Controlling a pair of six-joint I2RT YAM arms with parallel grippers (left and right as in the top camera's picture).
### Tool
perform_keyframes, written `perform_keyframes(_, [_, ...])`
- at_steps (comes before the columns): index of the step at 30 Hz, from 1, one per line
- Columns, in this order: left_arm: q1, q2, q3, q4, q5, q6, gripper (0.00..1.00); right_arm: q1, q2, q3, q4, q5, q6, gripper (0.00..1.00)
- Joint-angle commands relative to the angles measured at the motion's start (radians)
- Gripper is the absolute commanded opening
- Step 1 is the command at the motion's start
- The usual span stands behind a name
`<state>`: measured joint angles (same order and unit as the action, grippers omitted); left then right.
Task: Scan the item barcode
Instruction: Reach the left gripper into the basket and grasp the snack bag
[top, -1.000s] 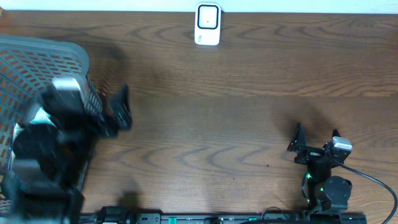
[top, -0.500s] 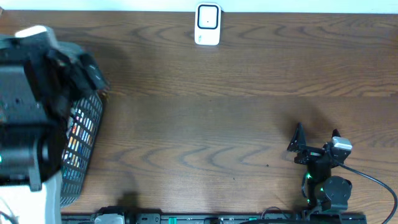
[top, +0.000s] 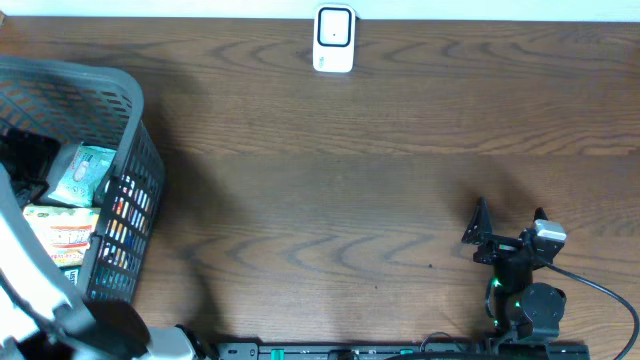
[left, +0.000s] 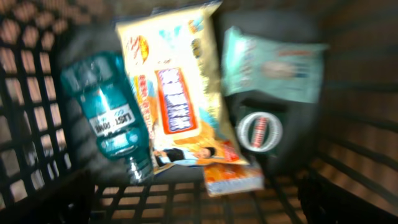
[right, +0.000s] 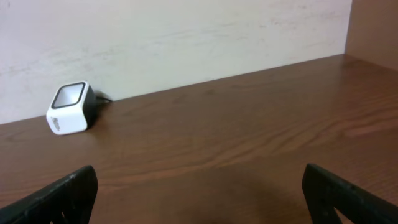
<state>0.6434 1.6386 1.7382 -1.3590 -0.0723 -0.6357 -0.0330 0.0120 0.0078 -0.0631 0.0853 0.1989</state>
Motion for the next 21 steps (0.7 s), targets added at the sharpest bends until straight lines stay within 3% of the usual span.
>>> perform_keyframes(1, [0.023, 0.111, -0.035, -0.015, 0.047, -0.058, 0.98, 0.006, -0.006, -0.002, -0.002, 0.006, 0.01, 0.99])
perform_keyframes(9, [0.021, 0.293, -0.108, 0.051, 0.043, -0.058, 0.98, 0.006, -0.006, -0.002, -0.002, 0.006, 0.01, 0.99])
perform_keyframes(18, [0.021, 0.32, -0.341, 0.257, 0.035, -0.058, 1.0, 0.006, -0.006, -0.002, -0.002, 0.006, 0.01, 0.99])
perform_keyframes(20, [0.021, 0.32, -0.397, 0.298, 0.034, -0.058, 0.92, 0.006, -0.006, -0.002, -0.002, 0.006, 0.01, 0.99])
perform_keyframes(21, [0.021, 0.32, -0.42, 0.312, 0.034, -0.058, 0.79, 0.006, -0.006, -0.002, -0.002, 0.006, 0.01, 0.99])
